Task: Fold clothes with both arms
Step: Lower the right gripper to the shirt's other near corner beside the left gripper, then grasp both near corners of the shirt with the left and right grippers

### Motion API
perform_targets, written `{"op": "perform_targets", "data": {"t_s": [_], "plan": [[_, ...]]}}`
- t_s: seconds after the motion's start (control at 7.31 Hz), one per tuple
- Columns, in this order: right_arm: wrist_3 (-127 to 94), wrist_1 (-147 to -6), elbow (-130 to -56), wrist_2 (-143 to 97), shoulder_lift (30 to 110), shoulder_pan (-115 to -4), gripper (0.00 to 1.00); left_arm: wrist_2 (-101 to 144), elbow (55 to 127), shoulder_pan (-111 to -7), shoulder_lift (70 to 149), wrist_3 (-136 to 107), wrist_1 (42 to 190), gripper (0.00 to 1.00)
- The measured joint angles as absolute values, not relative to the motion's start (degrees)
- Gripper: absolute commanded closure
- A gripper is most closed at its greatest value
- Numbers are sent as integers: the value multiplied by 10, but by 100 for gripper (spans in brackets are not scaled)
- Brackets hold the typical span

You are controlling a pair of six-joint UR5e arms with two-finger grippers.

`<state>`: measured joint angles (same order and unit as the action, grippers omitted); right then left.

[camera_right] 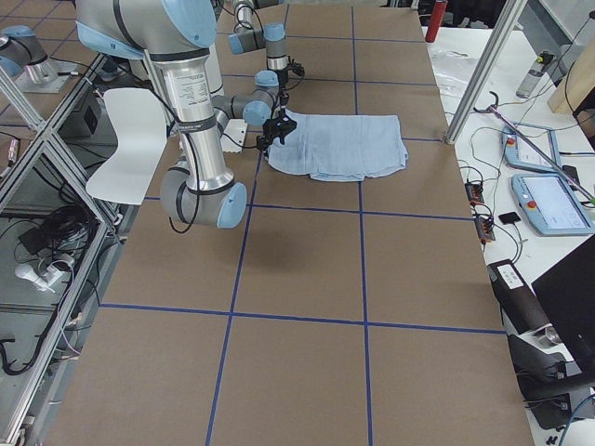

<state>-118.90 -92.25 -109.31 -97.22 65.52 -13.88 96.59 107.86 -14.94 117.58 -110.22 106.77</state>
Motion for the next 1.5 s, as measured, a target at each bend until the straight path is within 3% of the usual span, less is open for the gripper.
{"op": "perform_targets", "data": {"t_s": [0.96,1.09,1.23,1.37,1.5], "plan": [[-1189,-928,-1091,-971,670,-125,0,966,1079,-151,1175,-1103,1068,100],[-1189,-927,-1091,-969,673,-122,4,966,1079,-151,1175,-1103,1068,100],[-1189,-926,-1092,-966,675,-121,16,966,1079,-151,1175,-1103,1068,100],[-1189,-925,-1093,-964,675,-120,43,966,1079,-151,1174,-1103,1068,100],[-1189,-926,-1095,-964,675,-120,48,966,1079,-151,1174,-1103,1068,100]]}}
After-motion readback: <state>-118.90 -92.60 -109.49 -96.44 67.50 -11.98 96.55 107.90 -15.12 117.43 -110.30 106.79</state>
